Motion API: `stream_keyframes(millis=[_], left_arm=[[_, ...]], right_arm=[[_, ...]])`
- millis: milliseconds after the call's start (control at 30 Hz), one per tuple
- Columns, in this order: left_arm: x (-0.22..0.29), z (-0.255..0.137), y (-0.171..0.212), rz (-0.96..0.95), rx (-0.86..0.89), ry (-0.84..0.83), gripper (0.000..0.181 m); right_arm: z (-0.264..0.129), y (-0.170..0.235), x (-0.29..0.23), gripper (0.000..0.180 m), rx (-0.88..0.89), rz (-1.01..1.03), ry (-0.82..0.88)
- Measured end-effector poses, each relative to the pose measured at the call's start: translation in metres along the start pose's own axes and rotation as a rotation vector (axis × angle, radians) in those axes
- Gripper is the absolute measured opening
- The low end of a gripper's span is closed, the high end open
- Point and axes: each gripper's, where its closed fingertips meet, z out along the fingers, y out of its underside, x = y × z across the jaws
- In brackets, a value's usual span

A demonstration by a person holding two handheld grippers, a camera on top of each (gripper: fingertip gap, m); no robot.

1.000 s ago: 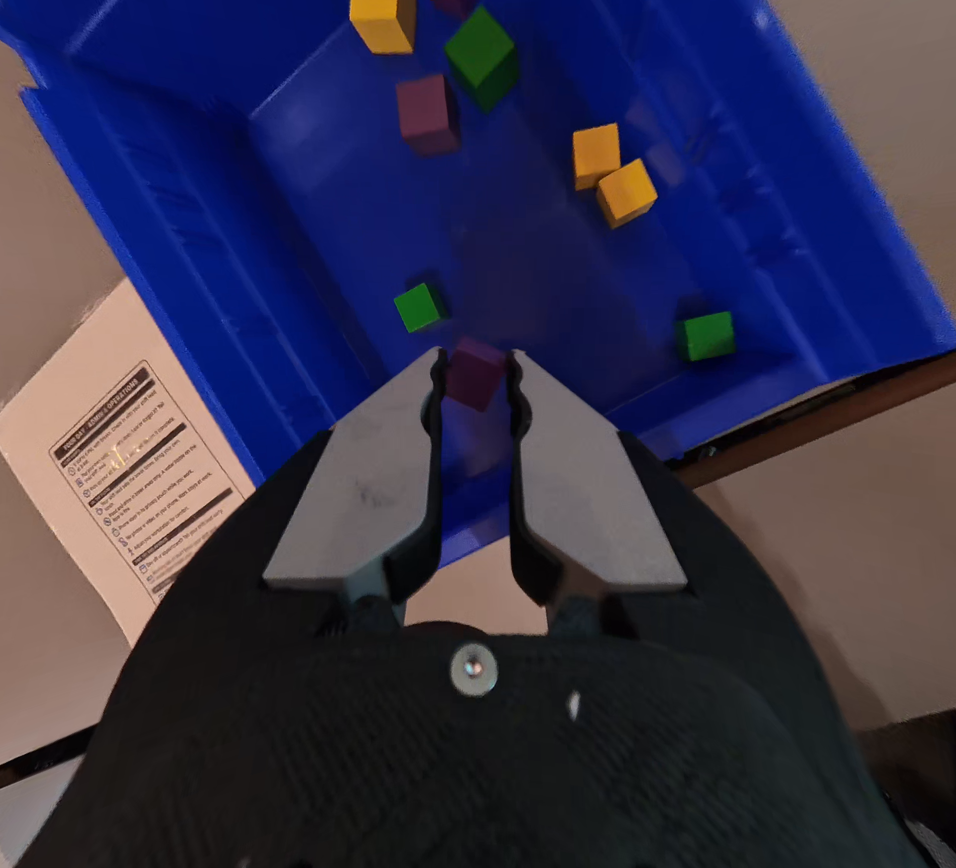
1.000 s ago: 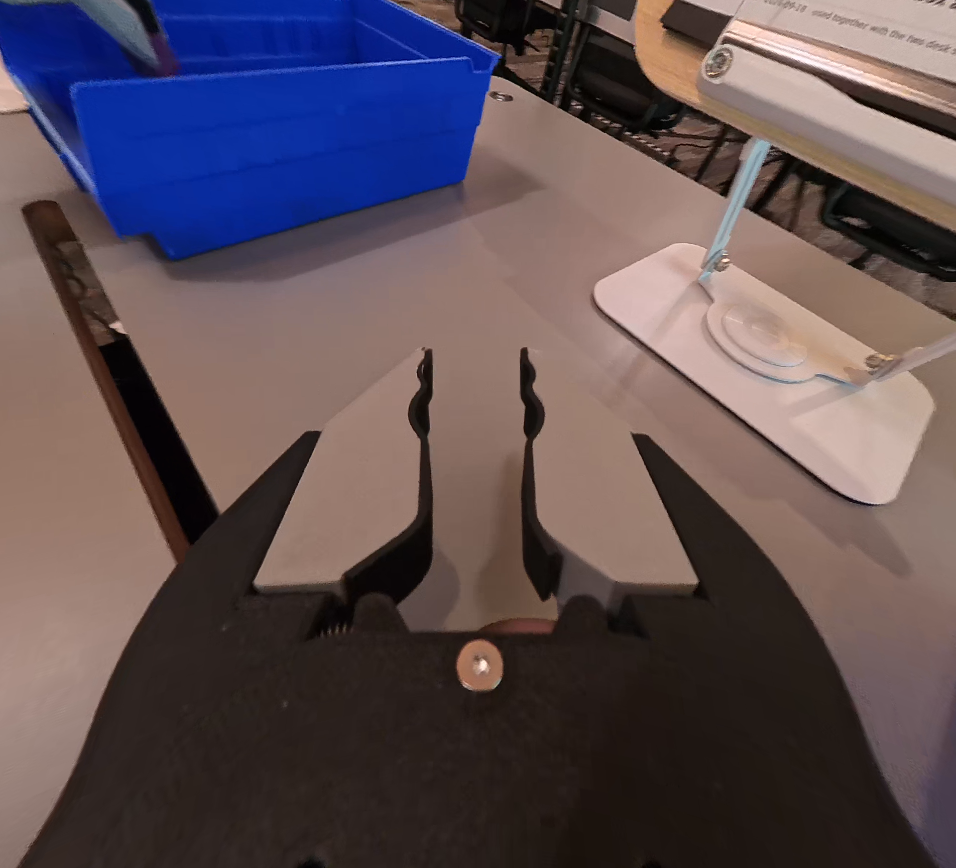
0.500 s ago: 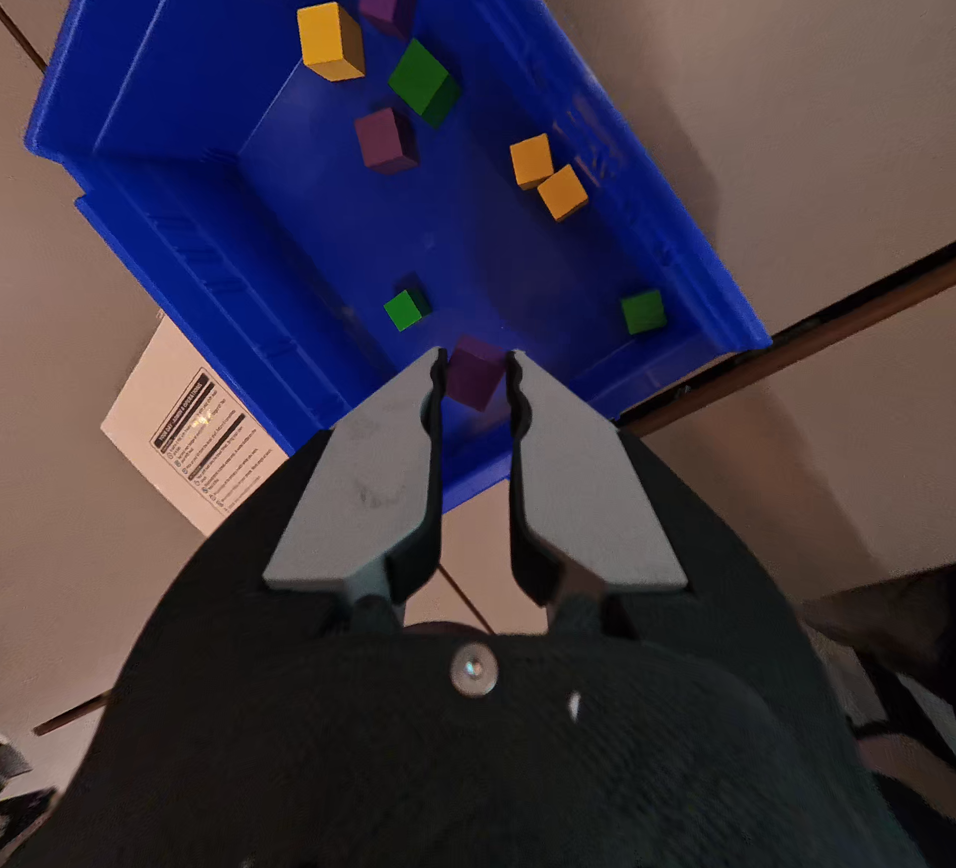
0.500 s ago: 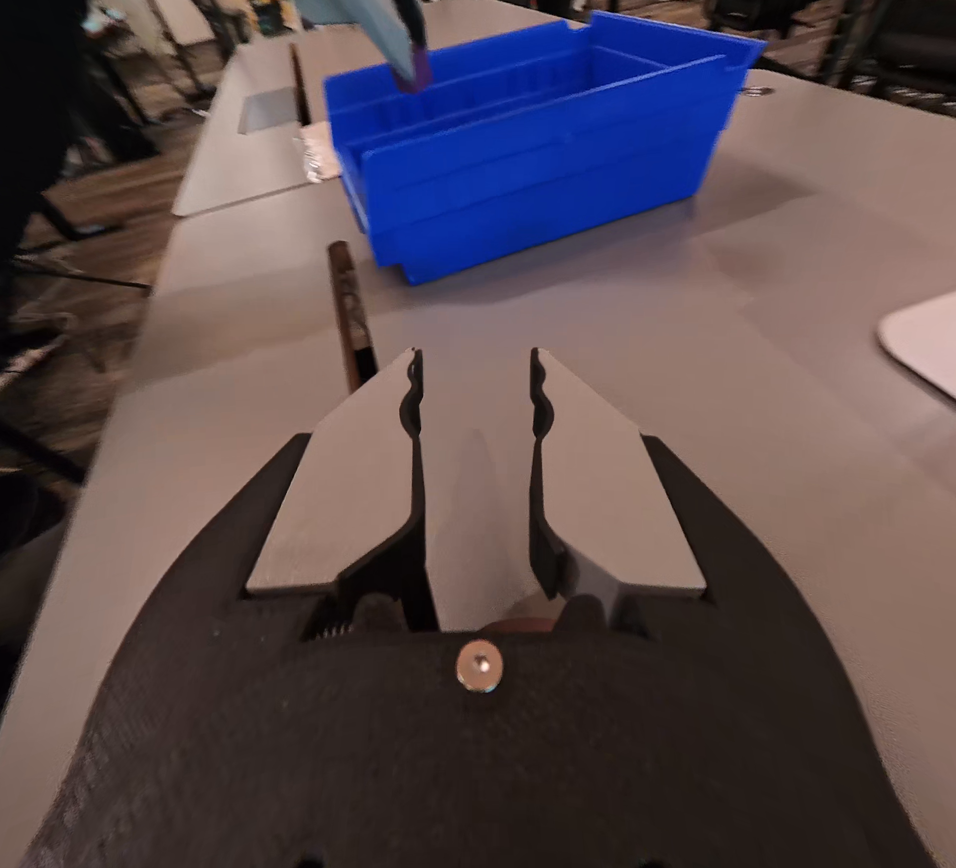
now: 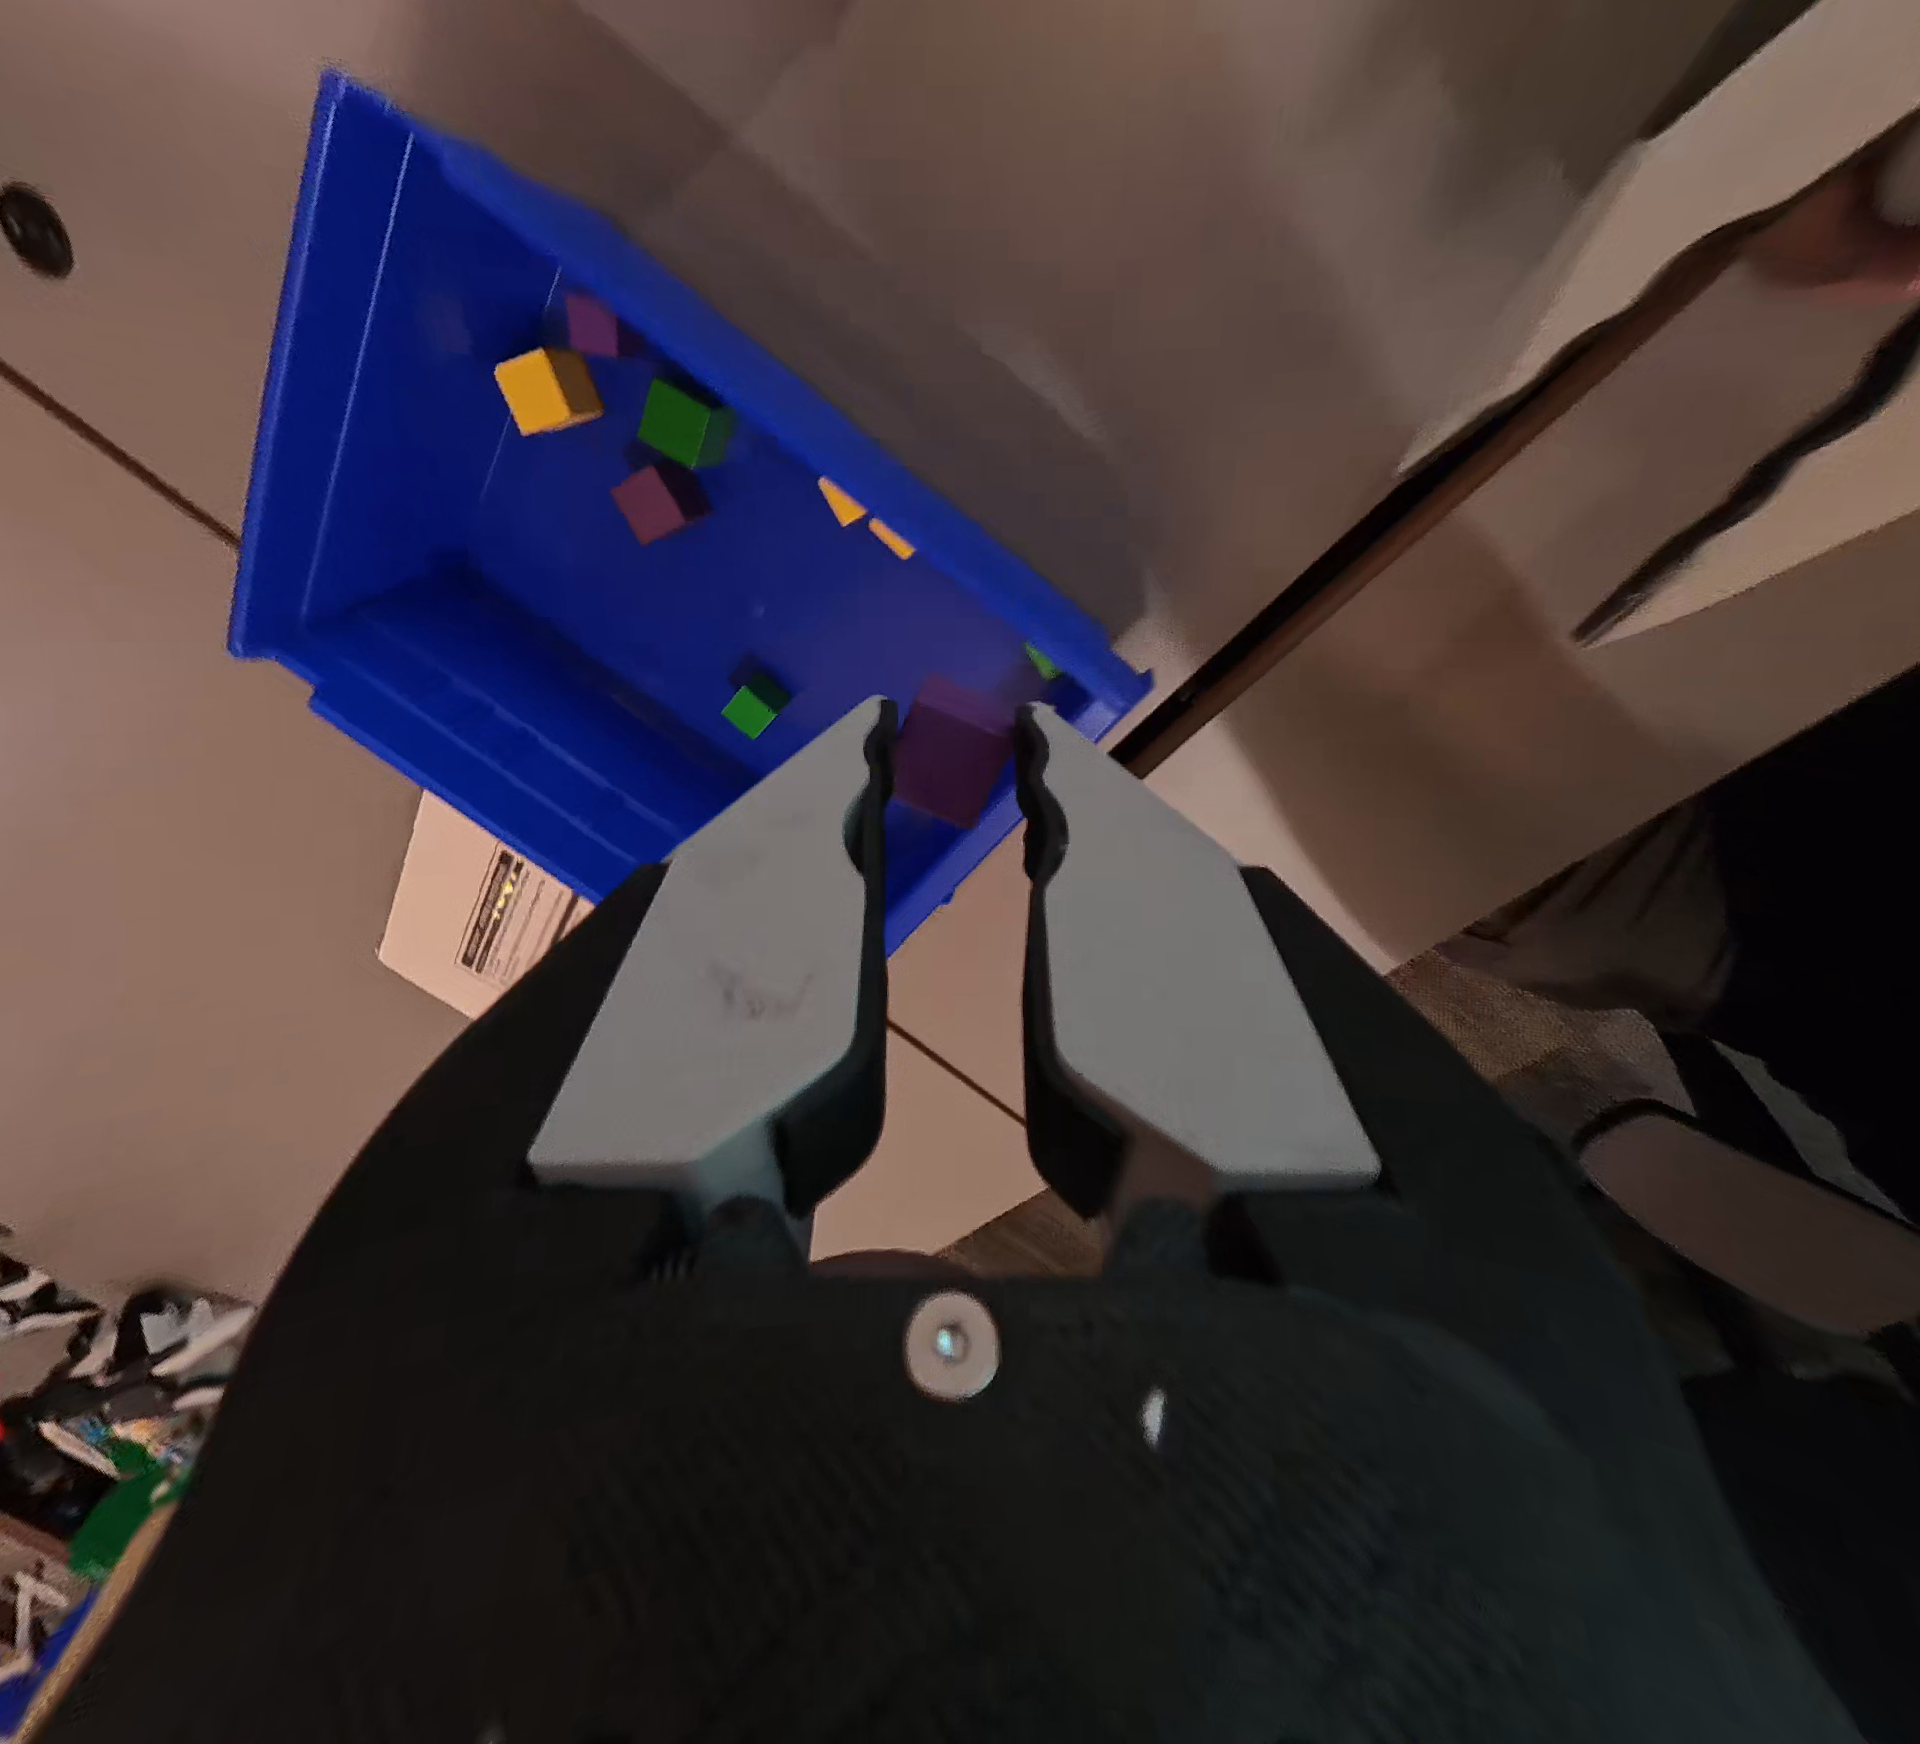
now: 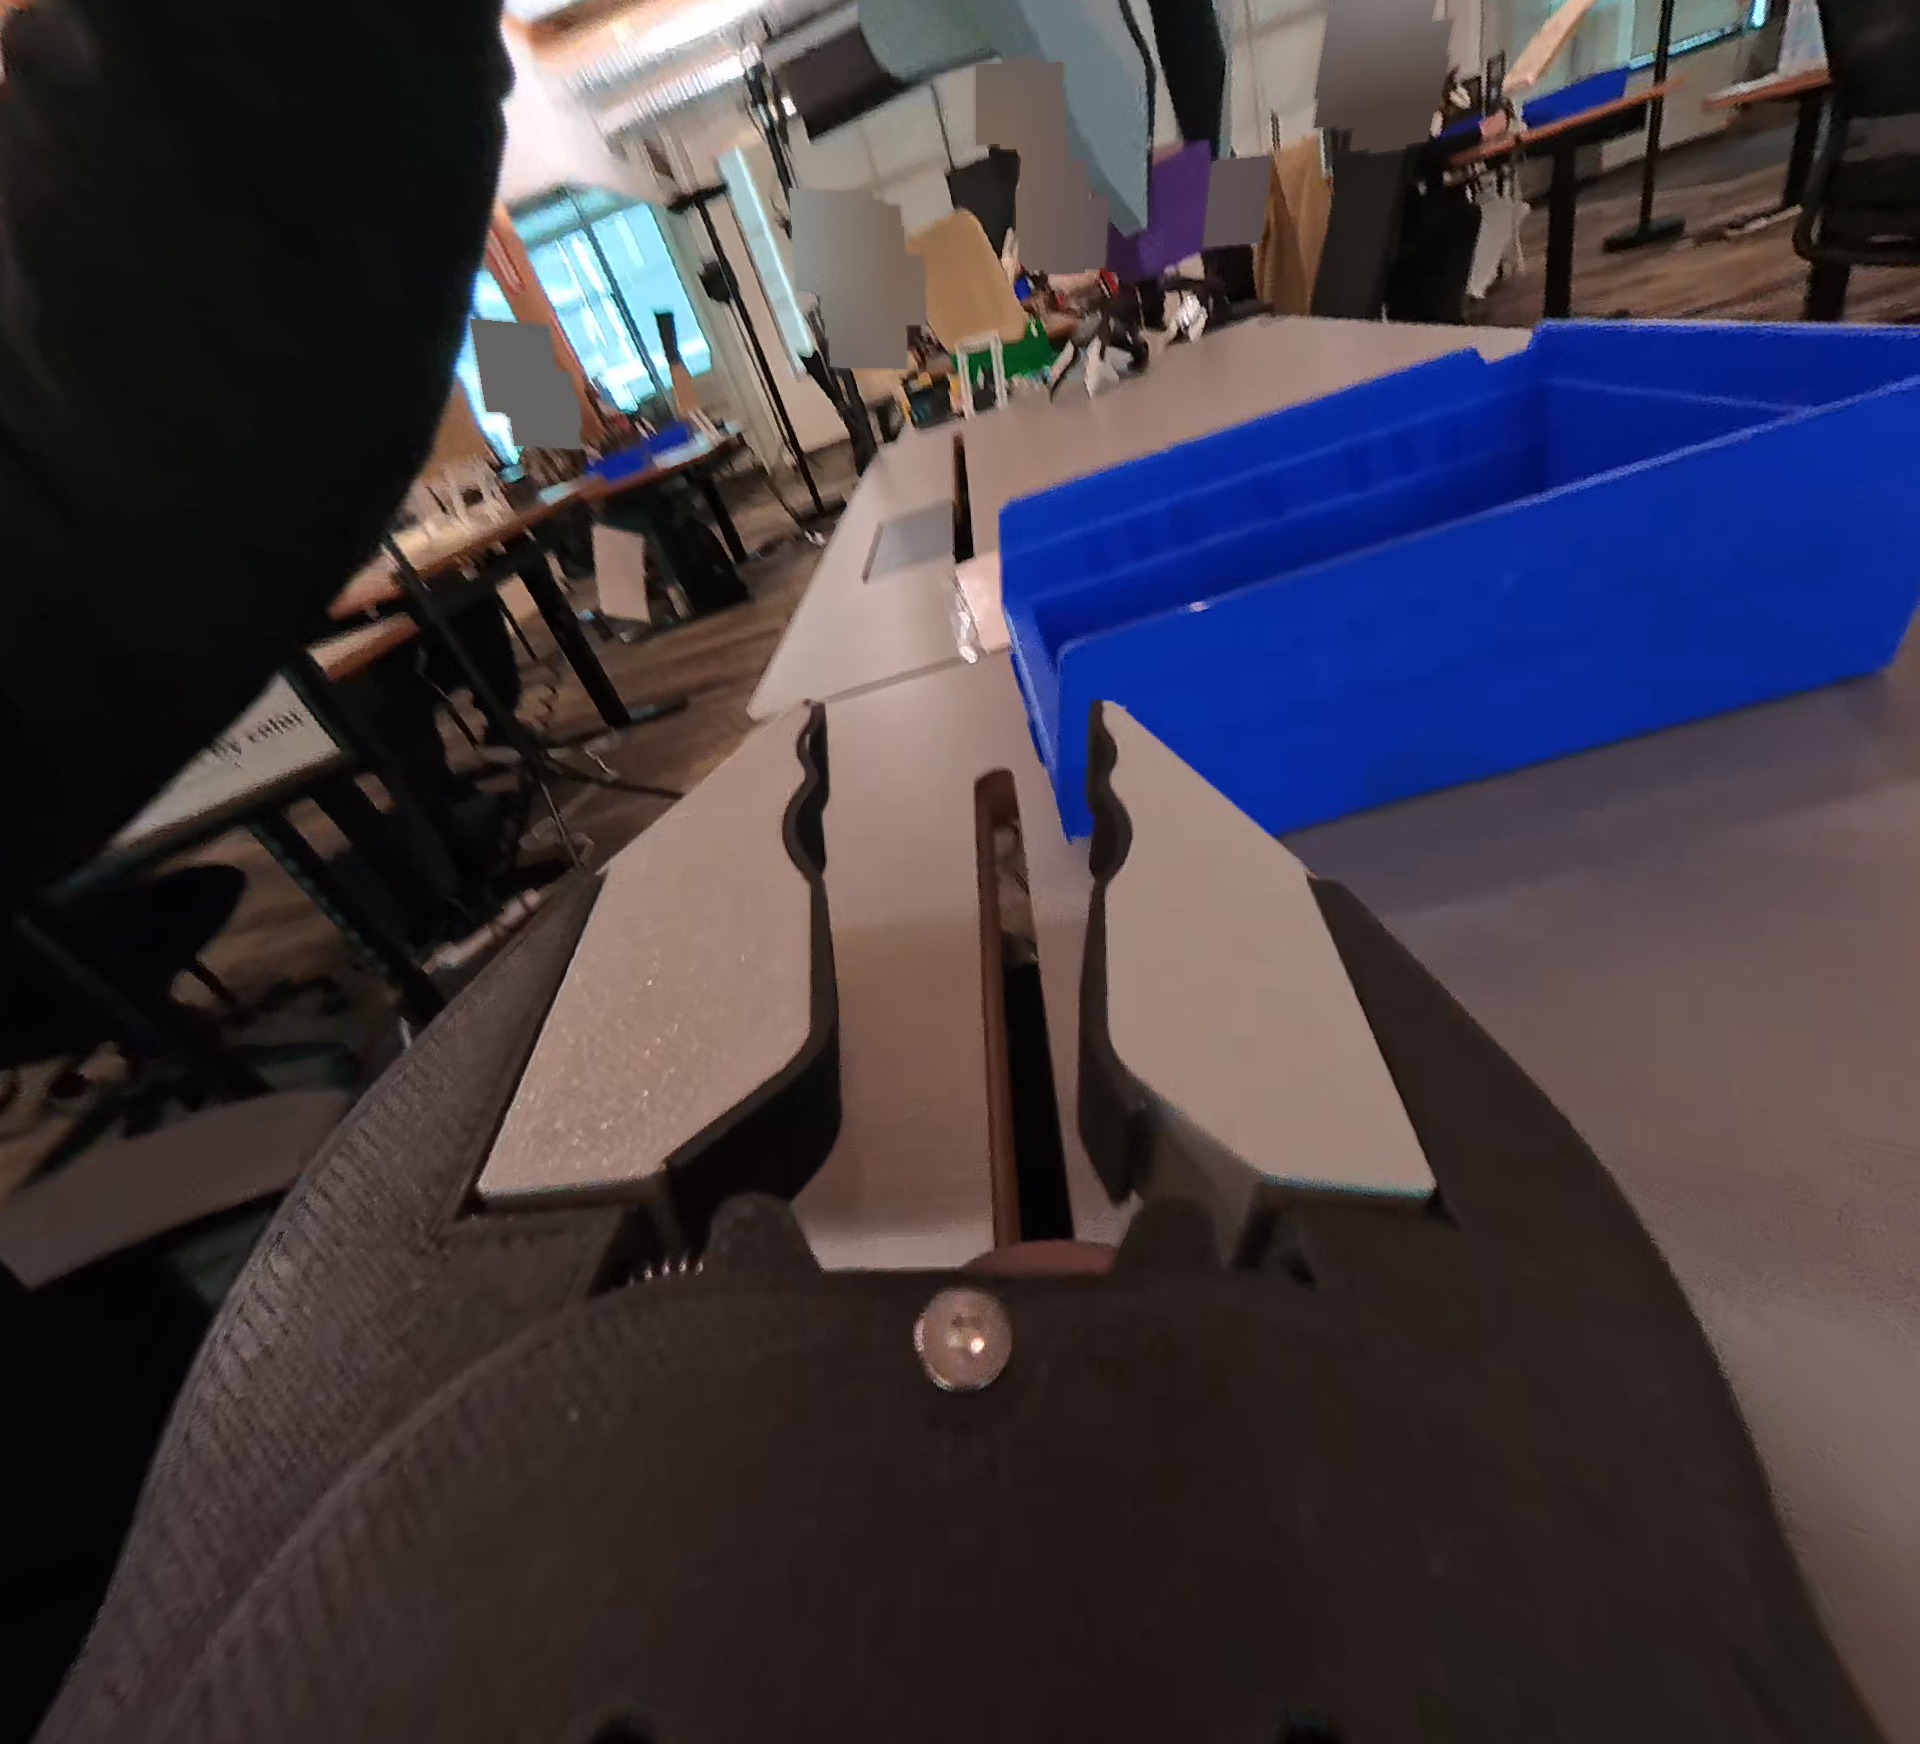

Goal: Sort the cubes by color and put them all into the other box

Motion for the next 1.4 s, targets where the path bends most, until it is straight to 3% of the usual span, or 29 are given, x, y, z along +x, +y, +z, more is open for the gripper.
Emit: stream_keyframes(millis=[300, 533, 967, 1200, 1400], left_arm=[[0.092, -0.033, -0.071, 0.232, 0.177, 0.216, 0.021], [0.143, -0.059, -0.082, 0.408, 0.322, 0.366, 0.02], [0.16, -0.08, -0.086, 0.477, 0.484, 0.438, 0.02], [0.161, -0.074, -0.094, 0.479, 0.534, 0.45, 0.02], [0.16, -0.075, -0.099, 0.485, 0.587, 0.439, 0.02]], right_arm=[[-0.011, -0.05, -0.016, 0.049, 0.291, 0.222, -0.233], [-0.057, -0.083, -0.03, 0.044, 0.462, 0.295, -0.45], [-0.082, -0.104, -0.048, 0.043, 0.595, 0.366, -0.662], [-0.085, -0.109, -0.043, 0.029, 0.632, 0.403, -0.653], [-0.09, -0.112, -0.039, 0.028, 0.657, 0.44, -0.666]])
